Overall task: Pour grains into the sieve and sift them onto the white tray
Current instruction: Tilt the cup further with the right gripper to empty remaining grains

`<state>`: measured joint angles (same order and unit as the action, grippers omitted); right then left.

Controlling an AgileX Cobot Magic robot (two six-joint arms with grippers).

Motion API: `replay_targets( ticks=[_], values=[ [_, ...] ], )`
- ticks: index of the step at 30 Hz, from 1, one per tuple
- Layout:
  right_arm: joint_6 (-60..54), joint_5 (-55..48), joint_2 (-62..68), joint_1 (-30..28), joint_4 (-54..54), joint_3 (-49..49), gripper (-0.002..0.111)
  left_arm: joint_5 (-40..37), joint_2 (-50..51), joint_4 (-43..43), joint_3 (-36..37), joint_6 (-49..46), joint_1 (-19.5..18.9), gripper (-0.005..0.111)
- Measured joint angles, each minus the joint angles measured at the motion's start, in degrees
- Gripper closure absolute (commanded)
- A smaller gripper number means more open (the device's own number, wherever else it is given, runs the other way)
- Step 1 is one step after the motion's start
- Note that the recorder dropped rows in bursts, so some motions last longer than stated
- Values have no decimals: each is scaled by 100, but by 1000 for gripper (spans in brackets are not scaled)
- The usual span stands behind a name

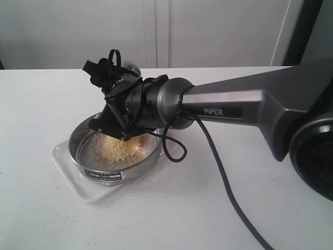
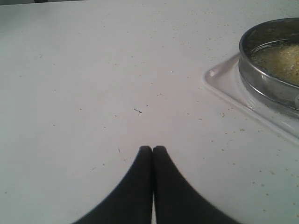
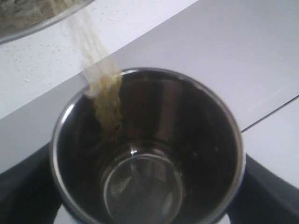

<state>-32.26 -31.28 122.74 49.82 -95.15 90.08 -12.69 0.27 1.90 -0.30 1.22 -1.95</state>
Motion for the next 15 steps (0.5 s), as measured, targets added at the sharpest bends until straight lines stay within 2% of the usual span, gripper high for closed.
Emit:
replay_targets(
  ticks=[15],
  values=[
    [-681, -95, 0, 76, -263, 0, 108, 0, 0, 0, 0, 0, 0, 107]
  ],
)
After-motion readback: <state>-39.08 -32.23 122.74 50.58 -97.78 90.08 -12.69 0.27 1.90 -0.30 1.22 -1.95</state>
